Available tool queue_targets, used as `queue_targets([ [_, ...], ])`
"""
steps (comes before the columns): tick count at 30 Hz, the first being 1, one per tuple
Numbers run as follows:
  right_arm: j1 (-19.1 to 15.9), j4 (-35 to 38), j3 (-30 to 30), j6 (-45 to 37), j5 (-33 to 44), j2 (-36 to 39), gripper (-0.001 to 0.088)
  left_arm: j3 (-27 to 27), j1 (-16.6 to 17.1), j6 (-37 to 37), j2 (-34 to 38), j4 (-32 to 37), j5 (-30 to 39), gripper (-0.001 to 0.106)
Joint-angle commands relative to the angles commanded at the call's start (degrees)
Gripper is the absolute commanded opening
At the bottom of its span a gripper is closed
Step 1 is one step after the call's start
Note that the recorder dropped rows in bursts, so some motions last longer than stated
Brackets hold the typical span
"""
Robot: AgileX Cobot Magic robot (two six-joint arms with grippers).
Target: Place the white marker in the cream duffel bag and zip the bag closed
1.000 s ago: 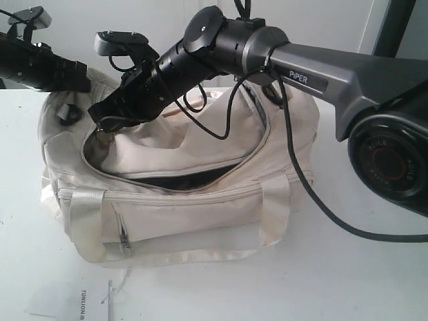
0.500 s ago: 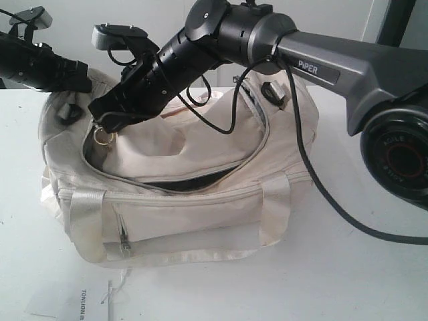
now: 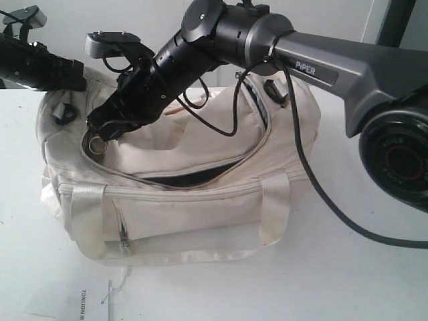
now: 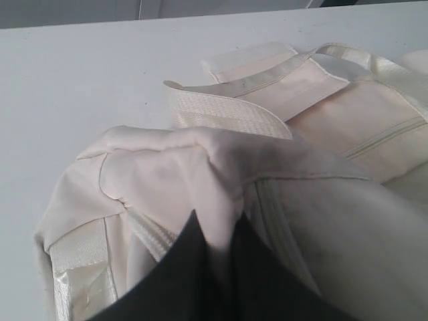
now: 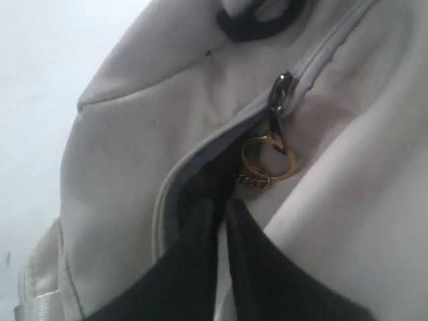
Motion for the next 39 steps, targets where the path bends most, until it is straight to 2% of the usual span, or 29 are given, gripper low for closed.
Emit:
queue_targets([
  [4,0.8,-0.3,0.0,-20.0,-2.9,1.8,0.0441,0.0,0.0,0.0,0.0,0.0,0.0,0.0],
  [6,1.5,-0.5,0.0,-28.2,-4.6,2.5,0.0495,0.0,0.0,0.0,0.0,0.0,0.0,0.0],
  [8,1.9,-0.5,0.0,-32.1,-6.4,3.3,0.0525,0.0,0.0,0.0,0.0,0.0,0.0,0.0],
  [11,2.3,-0.2,0.0,-32.9,-9.9,4.9,0.0531,0.0,0.0,0.0,0.0,0.0,0.0,0.0],
  [15,2.3,-0.5,0.0,-22.5,-14.4,7.2,0.0531,0.0,0.0,0.0,0.0,-0.7,0.3,0.0],
  [17,2.3,2.2,0.0,-16.7,-17.5,7.3,0.0532,0.0,0.0,0.1,0.0,-1.4,0.5,0.0],
  [18,2.3,4.2,0.0,-16.3,-18.5,7.3,0.053,0.0,0.0,0.1,0.0,-1.4,0.7,0.0],
  [19,2.4,4.7,0.0,-16.3,-18.8,7.3,0.0516,0.0,0.0,0.1,0.0,-1.5,0.7,0.0],
  [21,2.6,4.2,0.0,-15.2,-17.6,7.2,0.0212,0.0,0.0,0.1,0.0,-1.5,0.7,0.0],
  [22,2.6,3.8,0.0,-10.2,-15.1,6.5,0.001,0.0,0.0,0.1,0.0,-1.5,0.7,0.0],
  [26,2.1,-4.2,0.0,0.8,-5.2,3.2,0.0,0.0,0.0,0.1,0.0,-1.3,0.7,0.0],
  [32,0.9,-5.9,0.0,3.5,-3.9,0.0,0.0,0.0,0.0,0.1,0.0,-1.3,0.9,0.0],
  [39,0.8,-5.7,0.0,5.2,-0.8,-0.1,0.0,0.0,0.0,0.1,0.0,-1.3,0.9,0.0],
])
